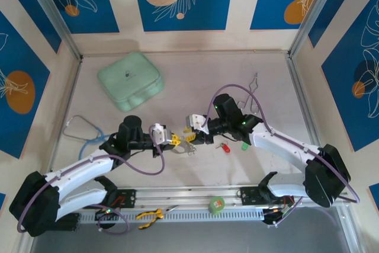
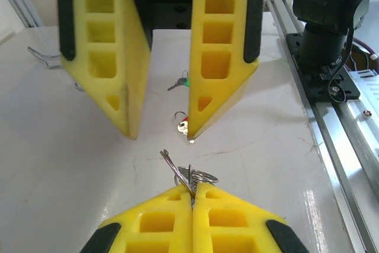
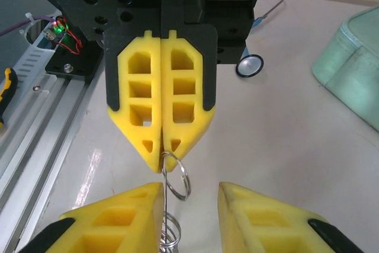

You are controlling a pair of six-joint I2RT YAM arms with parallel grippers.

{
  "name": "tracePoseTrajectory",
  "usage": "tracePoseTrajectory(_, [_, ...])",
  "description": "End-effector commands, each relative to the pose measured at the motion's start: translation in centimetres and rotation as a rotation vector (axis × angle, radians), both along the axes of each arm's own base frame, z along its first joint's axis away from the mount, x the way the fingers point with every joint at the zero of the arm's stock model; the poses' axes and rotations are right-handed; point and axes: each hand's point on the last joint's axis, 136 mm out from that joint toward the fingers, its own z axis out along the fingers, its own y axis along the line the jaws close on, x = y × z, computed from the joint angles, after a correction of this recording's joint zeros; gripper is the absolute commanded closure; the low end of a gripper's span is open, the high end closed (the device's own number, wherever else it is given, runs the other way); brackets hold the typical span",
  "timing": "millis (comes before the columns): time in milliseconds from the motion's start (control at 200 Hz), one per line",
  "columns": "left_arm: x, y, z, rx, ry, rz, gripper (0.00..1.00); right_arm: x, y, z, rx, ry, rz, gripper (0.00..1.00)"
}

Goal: Put the keys on the keyring

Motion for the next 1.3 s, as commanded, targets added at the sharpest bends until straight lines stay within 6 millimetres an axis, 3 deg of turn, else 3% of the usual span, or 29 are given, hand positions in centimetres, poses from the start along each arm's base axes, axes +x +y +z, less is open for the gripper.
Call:
tracePoseTrajectory(0, [-0.5,-0.7,1.1,-0.011,-0.044,-0.061,1.00,-0.8,0.4,0.2,-0.005,0.050,0.052,0.69])
tracePoseTrajectory(385, [-0.6,-1.0,0.7,0.001,-0.057,-0.068,1.00,-1.9,0.7,-1.0,-0.046,0.150,0.131,0.75])
tracePoseTrajectory(600, [-0.6,-1.0,0.5,0.008,-0.056,-0.064,1.00,-2.0,0.8,-1.4,-0.065,0.177,0.143,0.86])
tracePoseTrajectory(730, [-0.4,-0.9,0.4,0.014,-0.057,-0.049,1.00,-2.2,0.9,-1.3,-0.062,0.185,0.153,1.00])
tracePoseTrajectory(835, [0.2,-0.6,0.2,0.030,-0.060,-0.006,1.00,-2.3,0.9,-1.1,-0.056,0.183,0.157,1.00])
tracePoseTrajectory(895, [1.2,-0.2,0.1,0.038,-0.046,0.069,0.66,-2.2,0.8,-1.0,-0.053,0.179,0.151,1.00])
tracePoseTrajectory(965, [1.3,0.4,0.1,0.032,-0.037,0.113,0.51,-2.1,0.8,-1.0,-0.047,0.170,0.136,1.00])
tracePoseTrajectory(1150, [0.5,1.8,0.7,-0.057,0.008,0.207,0.54,-1.6,0.9,-0.5,-0.003,0.125,0.090,1.00])
tracePoseTrajectory(1295, [-0.7,1.5,0.0,-0.057,0.033,0.176,0.61,-1.6,0.9,-0.6,0.012,0.095,0.078,1.00])
